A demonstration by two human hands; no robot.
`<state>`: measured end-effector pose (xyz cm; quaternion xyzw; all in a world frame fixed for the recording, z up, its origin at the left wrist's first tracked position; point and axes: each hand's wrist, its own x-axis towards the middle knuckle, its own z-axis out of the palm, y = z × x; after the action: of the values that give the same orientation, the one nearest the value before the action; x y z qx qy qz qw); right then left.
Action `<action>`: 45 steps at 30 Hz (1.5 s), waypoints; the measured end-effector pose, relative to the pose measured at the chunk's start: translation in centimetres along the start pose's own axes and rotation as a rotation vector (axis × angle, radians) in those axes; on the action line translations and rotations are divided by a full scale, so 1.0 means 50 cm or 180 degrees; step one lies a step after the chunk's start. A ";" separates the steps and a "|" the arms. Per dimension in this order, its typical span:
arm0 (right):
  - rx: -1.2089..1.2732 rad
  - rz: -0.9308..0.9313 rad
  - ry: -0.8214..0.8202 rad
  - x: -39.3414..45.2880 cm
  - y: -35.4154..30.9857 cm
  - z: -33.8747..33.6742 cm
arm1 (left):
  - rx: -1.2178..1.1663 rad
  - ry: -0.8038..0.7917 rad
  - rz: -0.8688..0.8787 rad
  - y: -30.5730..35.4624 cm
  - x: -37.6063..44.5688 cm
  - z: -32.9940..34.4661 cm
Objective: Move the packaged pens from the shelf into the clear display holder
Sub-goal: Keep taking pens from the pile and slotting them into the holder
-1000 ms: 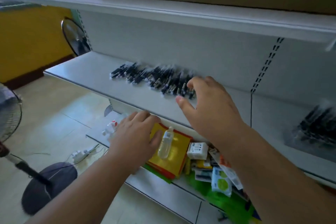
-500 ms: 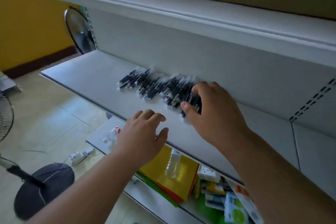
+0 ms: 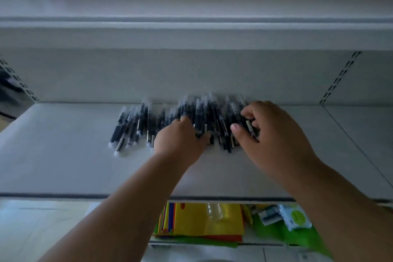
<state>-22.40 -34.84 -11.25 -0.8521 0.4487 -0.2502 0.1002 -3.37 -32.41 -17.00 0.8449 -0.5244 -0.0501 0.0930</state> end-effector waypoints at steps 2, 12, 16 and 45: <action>-0.0041 0.0080 0.0021 -0.004 -0.003 0.001 | -0.0019 -0.0046 0.0033 -0.006 0.013 -0.001; -0.0013 0.0152 0.0123 0.001 -0.010 0.029 | 0.0068 -0.0408 -0.0164 -0.001 0.062 -0.003; -0.0023 0.0133 0.0144 0.005 -0.005 0.032 | 0.0254 -0.0332 -0.0077 -0.010 0.067 0.003; -0.0879 0.1235 -0.0937 0.103 -0.015 0.134 | -0.4869 -0.0771 0.0264 -0.121 -0.150 -0.012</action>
<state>-15.98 -38.96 -14.94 -0.7830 0.6139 -0.0363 0.0933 -1.30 -22.99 -17.76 0.5140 -0.3817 -0.4868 0.5942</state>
